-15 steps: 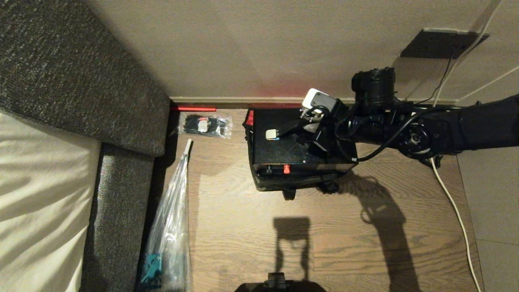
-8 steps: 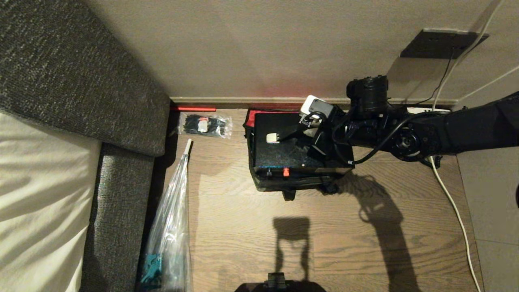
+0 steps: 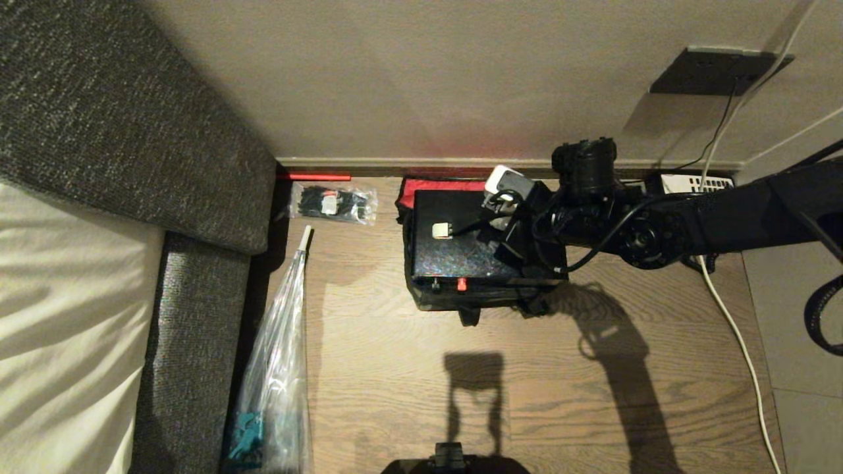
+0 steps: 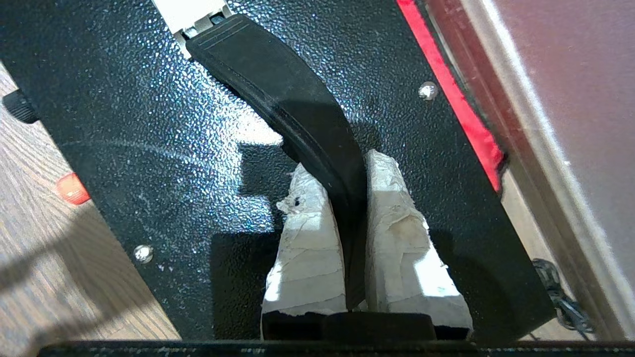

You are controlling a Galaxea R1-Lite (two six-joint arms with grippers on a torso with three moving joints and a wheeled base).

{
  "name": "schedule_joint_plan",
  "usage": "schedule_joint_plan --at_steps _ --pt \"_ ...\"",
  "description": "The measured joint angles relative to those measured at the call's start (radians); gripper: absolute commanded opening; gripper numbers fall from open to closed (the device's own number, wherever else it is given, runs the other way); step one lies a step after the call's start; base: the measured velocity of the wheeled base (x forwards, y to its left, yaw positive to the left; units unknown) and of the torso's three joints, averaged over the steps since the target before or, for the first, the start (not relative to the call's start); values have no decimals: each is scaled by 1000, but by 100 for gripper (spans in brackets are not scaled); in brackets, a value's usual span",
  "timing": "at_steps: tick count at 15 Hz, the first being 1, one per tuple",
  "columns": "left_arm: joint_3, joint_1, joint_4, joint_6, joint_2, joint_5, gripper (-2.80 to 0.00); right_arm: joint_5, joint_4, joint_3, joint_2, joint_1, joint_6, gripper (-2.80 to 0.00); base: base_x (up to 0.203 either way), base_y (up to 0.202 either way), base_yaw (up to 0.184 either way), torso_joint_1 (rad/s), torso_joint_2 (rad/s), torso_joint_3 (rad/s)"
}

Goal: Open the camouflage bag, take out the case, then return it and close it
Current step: Place the black box back

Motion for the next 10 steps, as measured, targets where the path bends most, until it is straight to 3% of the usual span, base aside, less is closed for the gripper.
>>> schedule_joint_plan --at_steps 10 --pt "0 0 0 0 0 0 -280 0 -153 1 135 -34 4 -280 0 0 0 0 0 0"
